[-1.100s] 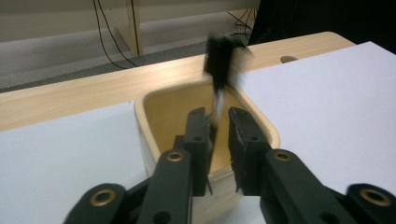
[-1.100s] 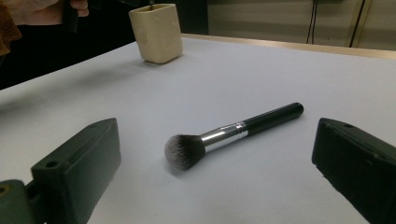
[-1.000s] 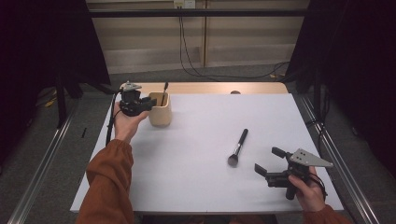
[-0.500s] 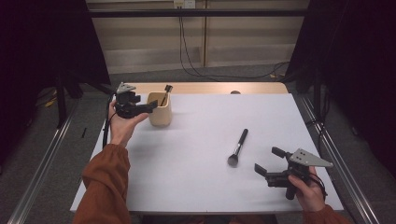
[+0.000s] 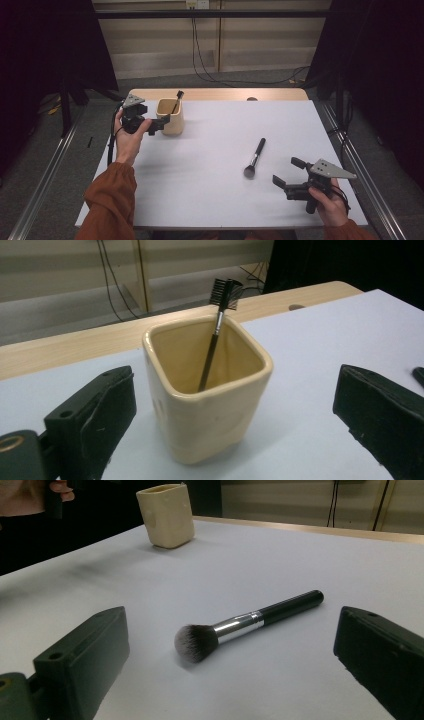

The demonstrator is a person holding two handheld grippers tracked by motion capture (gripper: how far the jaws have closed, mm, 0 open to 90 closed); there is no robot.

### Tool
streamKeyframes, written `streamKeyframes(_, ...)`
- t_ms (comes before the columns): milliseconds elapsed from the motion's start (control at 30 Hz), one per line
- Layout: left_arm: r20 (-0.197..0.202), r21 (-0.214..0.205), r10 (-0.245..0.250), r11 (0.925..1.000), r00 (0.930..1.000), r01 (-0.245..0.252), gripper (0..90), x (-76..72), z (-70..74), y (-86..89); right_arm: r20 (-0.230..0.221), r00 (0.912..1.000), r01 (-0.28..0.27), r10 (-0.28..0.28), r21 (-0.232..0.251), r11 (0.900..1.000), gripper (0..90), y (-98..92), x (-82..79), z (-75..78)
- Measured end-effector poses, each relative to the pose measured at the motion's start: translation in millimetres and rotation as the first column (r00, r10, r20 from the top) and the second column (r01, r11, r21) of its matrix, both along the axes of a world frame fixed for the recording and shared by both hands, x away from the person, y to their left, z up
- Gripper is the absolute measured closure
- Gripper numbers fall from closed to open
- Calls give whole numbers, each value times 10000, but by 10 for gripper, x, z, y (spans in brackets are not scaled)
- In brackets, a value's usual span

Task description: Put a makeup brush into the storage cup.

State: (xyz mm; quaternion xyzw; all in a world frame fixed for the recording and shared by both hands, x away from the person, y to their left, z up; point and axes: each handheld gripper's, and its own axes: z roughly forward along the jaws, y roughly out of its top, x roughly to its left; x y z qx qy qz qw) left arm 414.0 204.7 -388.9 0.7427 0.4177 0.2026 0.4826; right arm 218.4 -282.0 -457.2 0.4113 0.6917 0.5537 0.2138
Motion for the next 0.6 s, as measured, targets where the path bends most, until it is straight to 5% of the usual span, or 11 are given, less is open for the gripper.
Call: streamKeyframes(600,464,-89,-293,9995,9985,297,31,-336,-83,17,0,10000,12,-12,-36,10000,9,-2,-4,-1)
